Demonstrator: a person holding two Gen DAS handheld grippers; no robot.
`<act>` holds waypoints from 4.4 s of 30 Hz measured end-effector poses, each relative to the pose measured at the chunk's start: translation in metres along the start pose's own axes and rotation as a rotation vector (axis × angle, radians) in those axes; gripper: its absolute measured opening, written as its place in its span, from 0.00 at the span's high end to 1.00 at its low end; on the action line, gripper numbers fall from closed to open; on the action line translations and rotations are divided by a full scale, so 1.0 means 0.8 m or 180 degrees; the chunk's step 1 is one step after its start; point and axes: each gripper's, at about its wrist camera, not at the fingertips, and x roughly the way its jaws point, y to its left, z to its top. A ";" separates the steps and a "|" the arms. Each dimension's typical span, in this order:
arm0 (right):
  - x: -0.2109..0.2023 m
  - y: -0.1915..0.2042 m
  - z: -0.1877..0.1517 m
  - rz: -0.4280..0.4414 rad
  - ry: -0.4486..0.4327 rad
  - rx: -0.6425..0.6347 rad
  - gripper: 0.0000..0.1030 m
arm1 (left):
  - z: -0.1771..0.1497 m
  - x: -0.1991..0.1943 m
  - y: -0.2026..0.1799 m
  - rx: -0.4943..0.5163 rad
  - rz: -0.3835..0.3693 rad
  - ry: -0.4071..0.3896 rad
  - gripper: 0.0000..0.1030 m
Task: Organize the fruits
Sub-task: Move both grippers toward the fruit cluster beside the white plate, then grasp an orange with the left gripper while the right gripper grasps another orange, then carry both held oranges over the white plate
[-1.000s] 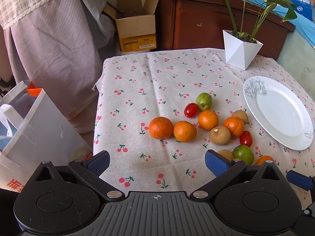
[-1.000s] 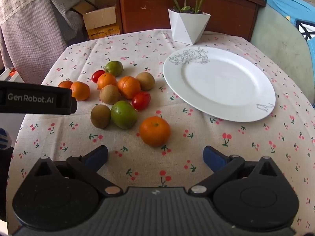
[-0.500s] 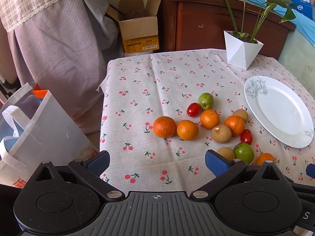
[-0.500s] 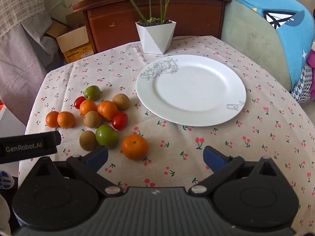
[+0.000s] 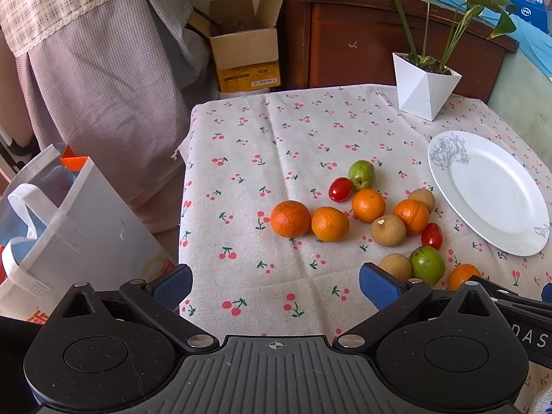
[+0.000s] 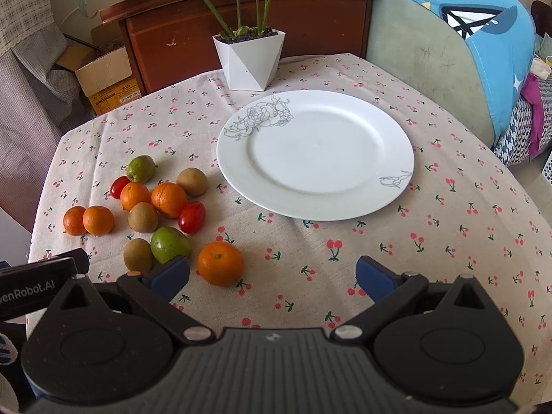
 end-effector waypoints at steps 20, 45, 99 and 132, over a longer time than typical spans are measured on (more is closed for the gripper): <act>0.004 0.009 -0.001 -0.0139 0.0075 -0.0104 0.02 | -0.004 0.001 0.001 0.0017 0.0097 0.0033 0.01; -0.002 -0.015 -0.007 0.0212 -0.0010 -0.0090 0.09 | -0.006 -0.002 0.007 -0.0046 -0.0072 0.0003 0.02; 0.026 -0.020 -0.024 0.1064 -0.0269 0.0091 0.69 | 0.002 0.048 0.037 0.0059 -0.0533 -0.0591 0.45; 0.017 -0.036 -0.013 0.1148 -0.0366 0.0311 0.70 | -0.003 0.008 0.000 0.0282 -0.0980 -0.0834 0.73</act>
